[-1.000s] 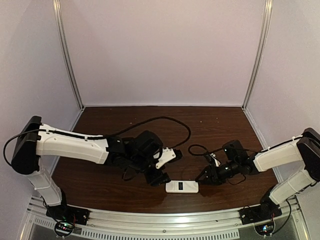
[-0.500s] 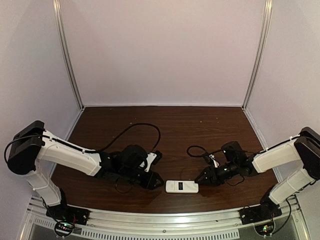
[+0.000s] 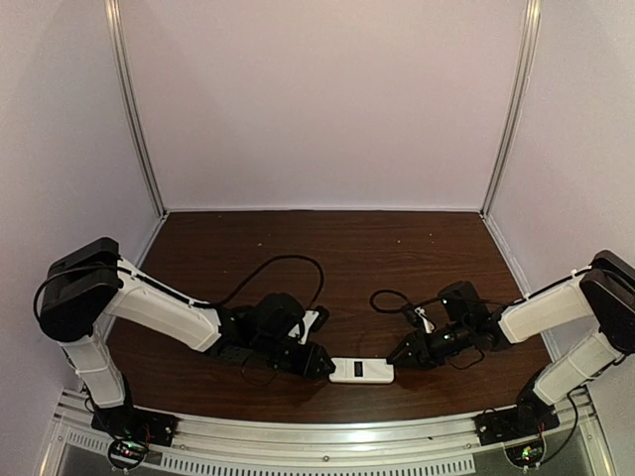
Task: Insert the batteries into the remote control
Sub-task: Adjust the remote control at the center of the board.
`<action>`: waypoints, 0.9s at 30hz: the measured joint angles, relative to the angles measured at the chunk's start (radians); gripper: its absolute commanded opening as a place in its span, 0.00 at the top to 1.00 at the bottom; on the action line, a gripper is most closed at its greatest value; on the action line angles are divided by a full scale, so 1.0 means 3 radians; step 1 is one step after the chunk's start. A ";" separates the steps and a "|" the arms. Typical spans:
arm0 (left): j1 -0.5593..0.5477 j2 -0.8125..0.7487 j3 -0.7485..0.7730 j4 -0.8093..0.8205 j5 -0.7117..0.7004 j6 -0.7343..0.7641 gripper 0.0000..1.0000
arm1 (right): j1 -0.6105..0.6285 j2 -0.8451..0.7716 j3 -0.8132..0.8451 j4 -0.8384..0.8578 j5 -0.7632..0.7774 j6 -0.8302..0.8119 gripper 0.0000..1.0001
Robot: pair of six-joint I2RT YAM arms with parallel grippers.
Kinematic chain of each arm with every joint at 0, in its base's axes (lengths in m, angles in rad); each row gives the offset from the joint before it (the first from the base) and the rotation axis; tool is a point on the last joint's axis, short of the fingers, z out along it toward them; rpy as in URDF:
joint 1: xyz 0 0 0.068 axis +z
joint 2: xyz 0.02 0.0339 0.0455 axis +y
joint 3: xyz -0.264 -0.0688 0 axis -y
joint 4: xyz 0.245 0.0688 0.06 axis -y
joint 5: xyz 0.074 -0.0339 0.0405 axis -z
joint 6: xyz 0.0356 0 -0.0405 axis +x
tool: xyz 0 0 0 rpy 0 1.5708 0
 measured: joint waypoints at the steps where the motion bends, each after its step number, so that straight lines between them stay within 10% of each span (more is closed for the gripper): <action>1: 0.0000 0.0027 0.0022 0.0005 0.0009 -0.0006 0.65 | 0.0000 0.0013 0.0000 0.0014 -0.0004 0.0000 0.62; 19: 0.0053 0.0287 0.0420 -0.0355 0.0080 -0.0038 0.86 | 0.0006 0.0245 0.0011 0.0225 -0.0145 -0.0078 0.77; 27: 0.0055 0.0328 0.0492 -0.0416 0.0120 -0.0029 0.85 | 0.0024 0.0216 0.0154 0.0057 -0.0201 -0.0192 0.47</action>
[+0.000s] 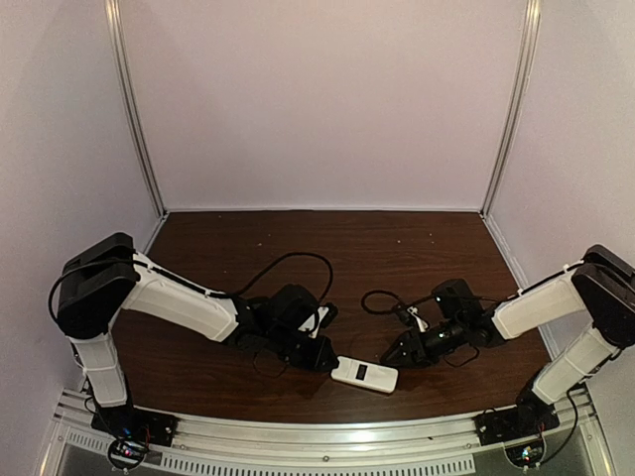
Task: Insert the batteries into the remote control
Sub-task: Adjust the remote control at the center of the board.
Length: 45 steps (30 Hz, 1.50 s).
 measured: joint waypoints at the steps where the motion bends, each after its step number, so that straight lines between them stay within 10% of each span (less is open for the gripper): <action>1: 0.0000 0.0000 0.0000 -0.0001 0.0003 -0.0001 0.85 | -0.0013 -0.0047 0.0010 -0.0090 0.0023 -0.0029 0.45; 17: -0.0020 -0.0001 -0.0001 -0.0004 0.0000 -0.0011 0.83 | -0.0066 -0.1176 -0.0511 -0.0978 0.0299 0.0230 0.60; 45: -0.0039 0.0003 -0.0008 0.0023 0.0069 0.0001 0.89 | 0.0247 -0.0462 -0.0566 0.0195 0.0161 0.0868 0.83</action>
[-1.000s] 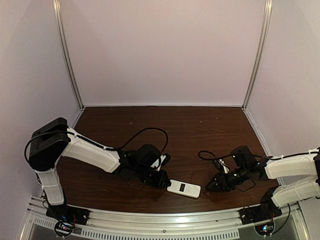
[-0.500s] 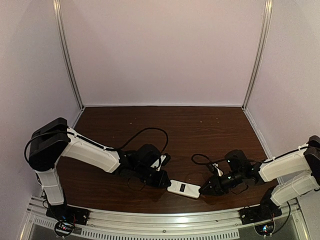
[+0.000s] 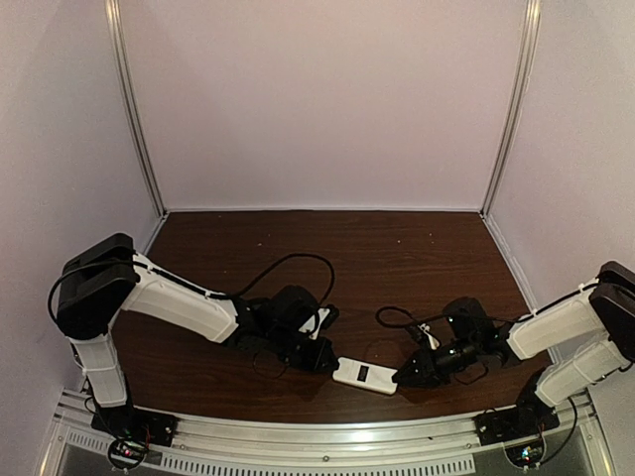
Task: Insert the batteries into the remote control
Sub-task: Adjust the remote control at the center of the board.
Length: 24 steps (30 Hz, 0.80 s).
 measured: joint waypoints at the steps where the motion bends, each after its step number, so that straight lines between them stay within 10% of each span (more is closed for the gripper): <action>1: 0.0004 0.0001 -0.0005 0.0011 0.0011 -0.0001 0.89 | -0.0009 0.0020 0.0000 0.0014 -0.0022 0.0008 0.84; 16: 0.0075 -0.0017 -0.0221 0.0389 0.0182 -0.0066 0.88 | -0.0070 0.0097 0.0128 -0.0195 -0.0136 -0.0072 0.80; 24: -0.0001 -0.0117 -0.0408 0.0492 0.0295 -0.0037 0.51 | -0.0299 0.0086 0.0327 -0.0430 0.0020 -0.0434 0.59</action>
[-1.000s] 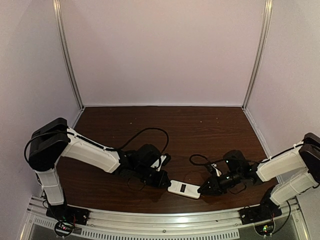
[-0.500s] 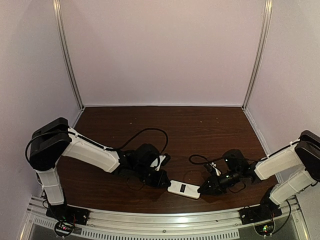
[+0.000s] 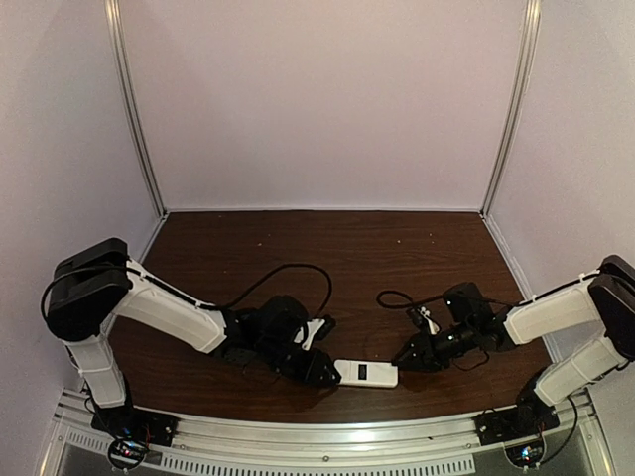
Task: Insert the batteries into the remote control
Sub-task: Adjust the remote control at the center of the board, then pick up the remote control from the center of the board.
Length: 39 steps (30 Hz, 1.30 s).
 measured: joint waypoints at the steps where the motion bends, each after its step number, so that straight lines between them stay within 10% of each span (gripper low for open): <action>1: -0.0015 -0.0043 -0.0013 -0.0028 -0.0024 0.0010 0.45 | -0.0033 0.0000 0.0022 -0.0020 0.0014 -0.0042 0.57; 9: 0.0075 -0.0575 -0.0064 -0.0290 -0.0422 0.0533 0.05 | -0.0243 -0.0092 0.0136 -0.0267 0.0037 -0.0284 0.36; 18: -0.0080 -0.0231 0.0848 -0.0970 -0.0575 0.2213 0.03 | -0.0641 -0.0843 0.0462 -0.0923 0.0223 -0.0690 0.02; 31: -0.0370 0.0919 0.1991 -0.1967 -0.0712 0.3618 0.19 | -0.0874 -0.2104 0.0659 -0.1415 0.0862 -0.0834 0.00; 39: -0.0401 0.0973 0.2162 -0.2196 -0.0704 0.3835 0.60 | -0.0875 -0.2239 0.0628 -0.1381 0.0816 -0.0818 0.00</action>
